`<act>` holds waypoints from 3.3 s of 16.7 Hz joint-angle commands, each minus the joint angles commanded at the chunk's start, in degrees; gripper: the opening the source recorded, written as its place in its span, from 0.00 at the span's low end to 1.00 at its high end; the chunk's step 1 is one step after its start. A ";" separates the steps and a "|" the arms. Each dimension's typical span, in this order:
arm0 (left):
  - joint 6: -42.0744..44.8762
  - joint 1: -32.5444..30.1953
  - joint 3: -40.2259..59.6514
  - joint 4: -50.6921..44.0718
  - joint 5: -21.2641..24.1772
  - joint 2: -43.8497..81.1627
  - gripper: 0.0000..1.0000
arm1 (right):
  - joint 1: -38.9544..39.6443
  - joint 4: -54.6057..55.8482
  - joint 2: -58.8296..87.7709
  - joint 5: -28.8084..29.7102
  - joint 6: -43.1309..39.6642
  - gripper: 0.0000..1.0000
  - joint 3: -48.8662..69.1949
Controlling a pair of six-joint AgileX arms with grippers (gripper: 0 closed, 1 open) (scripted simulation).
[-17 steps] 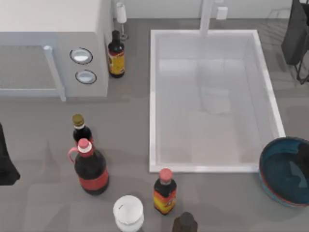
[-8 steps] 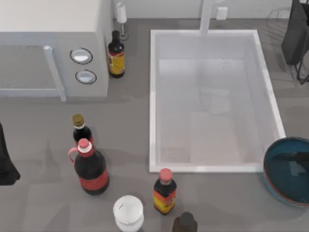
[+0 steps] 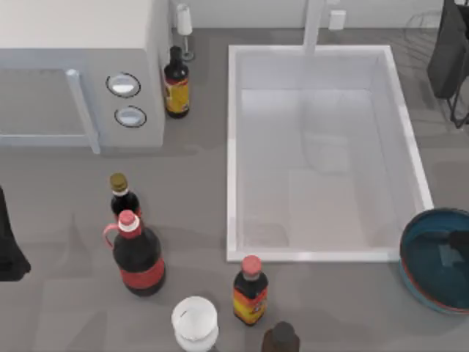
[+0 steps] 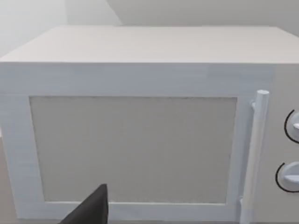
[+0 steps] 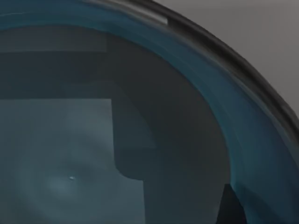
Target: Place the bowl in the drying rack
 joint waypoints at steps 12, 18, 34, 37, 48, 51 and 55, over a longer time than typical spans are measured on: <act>0.00 0.00 0.00 0.00 0.00 0.00 1.00 | -0.44 -36.10 -3.13 -0.05 -0.46 0.00 30.08; 0.00 0.00 0.00 0.00 0.00 0.00 1.00 | -0.63 -47.34 -6.40 -0.07 -0.73 0.00 40.93; 0.00 0.00 0.00 0.00 0.00 0.00 1.00 | -18.12 -12.35 -17.69 -15.94 -1.23 0.00 32.06; 0.00 0.00 0.00 0.00 0.00 0.00 1.00 | -25.28 3.62 -22.55 -22.36 -1.50 0.00 27.65; 0.00 0.00 0.00 0.00 0.00 0.00 1.00 | -38.74 29.93 -34.30 -34.81 -2.10 0.00 20.39; 0.00 0.00 0.00 0.00 0.00 0.00 1.00 | -38.46 29.92 -34.00 -34.68 -2.04 0.00 20.62; 0.00 0.00 0.00 0.00 0.00 0.00 1.00 | -36.46 36.17 -27.91 -32.73 -2.03 0.00 20.32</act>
